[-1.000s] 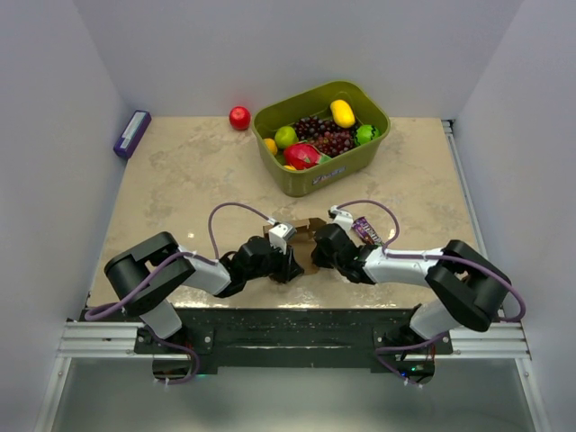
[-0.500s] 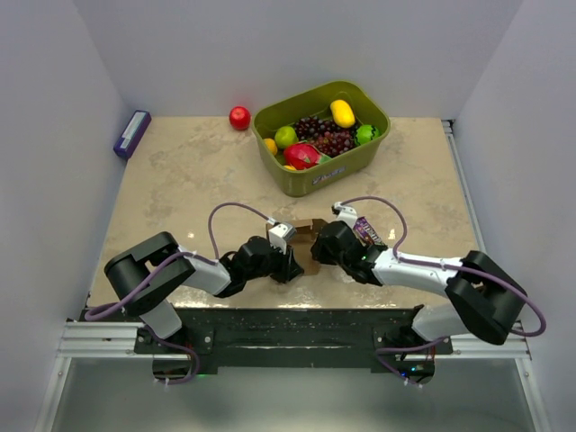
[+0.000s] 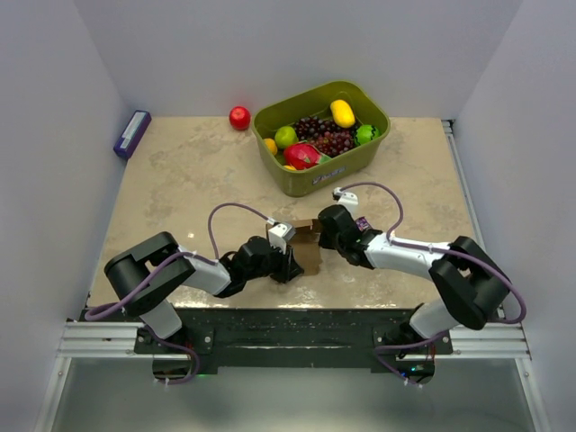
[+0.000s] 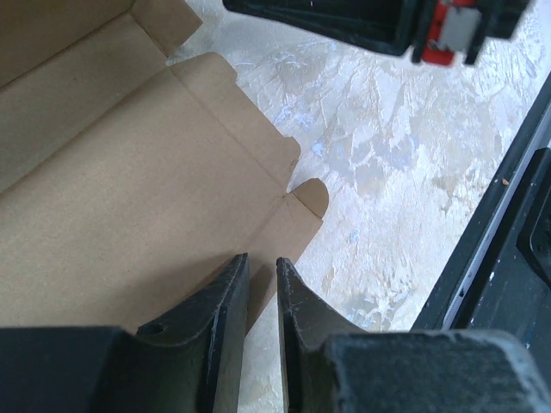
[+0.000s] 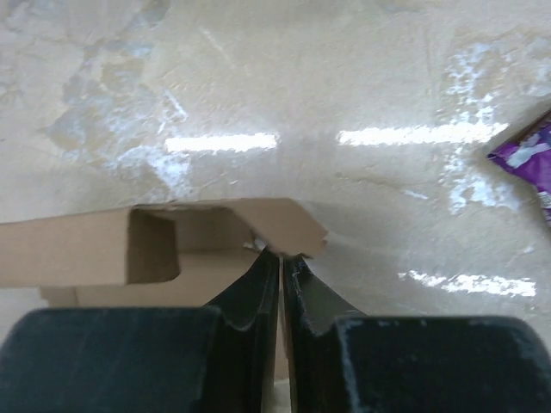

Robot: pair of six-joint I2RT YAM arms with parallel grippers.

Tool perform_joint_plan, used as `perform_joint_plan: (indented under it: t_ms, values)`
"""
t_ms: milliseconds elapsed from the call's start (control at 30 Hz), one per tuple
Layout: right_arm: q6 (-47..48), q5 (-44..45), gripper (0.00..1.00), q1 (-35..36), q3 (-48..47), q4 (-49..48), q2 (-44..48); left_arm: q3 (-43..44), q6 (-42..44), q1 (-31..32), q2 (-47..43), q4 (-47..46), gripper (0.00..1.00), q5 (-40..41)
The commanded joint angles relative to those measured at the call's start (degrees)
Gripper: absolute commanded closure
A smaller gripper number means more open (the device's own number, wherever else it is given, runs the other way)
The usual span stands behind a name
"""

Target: Fold the paper box

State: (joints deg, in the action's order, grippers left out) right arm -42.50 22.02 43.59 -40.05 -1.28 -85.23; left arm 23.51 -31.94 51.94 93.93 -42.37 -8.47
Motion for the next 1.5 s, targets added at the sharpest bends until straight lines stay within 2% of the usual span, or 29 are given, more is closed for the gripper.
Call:
perform_joint_plan:
  t_ms: [0,333,700,900,1033,1467]
  values:
    - [2.3,0.7,0.91,-1.7,-2.3,-2.3,-0.6,-0.7,0.0,0.4,0.2,-0.1,0.76,0.6]
    - [3.7,-4.0,0.91,-2.6,-2.7,-8.7,-6.2,-0.1,0.0,0.4,1.3,0.0,0.76,0.1]
    - [4.1,-6.4,0.94,-2.5,1.0,-15.5,-3.2,0.1,0.0,0.4,1.6,0.0,0.77,-0.1]
    - [3.6,-9.7,0.94,-2.5,1.8,-18.0,-5.8,0.1,0.0,0.4,1.8,0.0,0.77,-0.1]
    - [3.0,-10.3,0.95,-2.5,1.5,-18.6,-7.2,0.0,0.0,0.4,1.5,0.2,0.77,-0.1]
    - [1.8,-5.1,0.94,-2.5,2.4,-13.6,-2.7,0.1,0.0,0.4,1.7,0.3,0.78,-0.1]
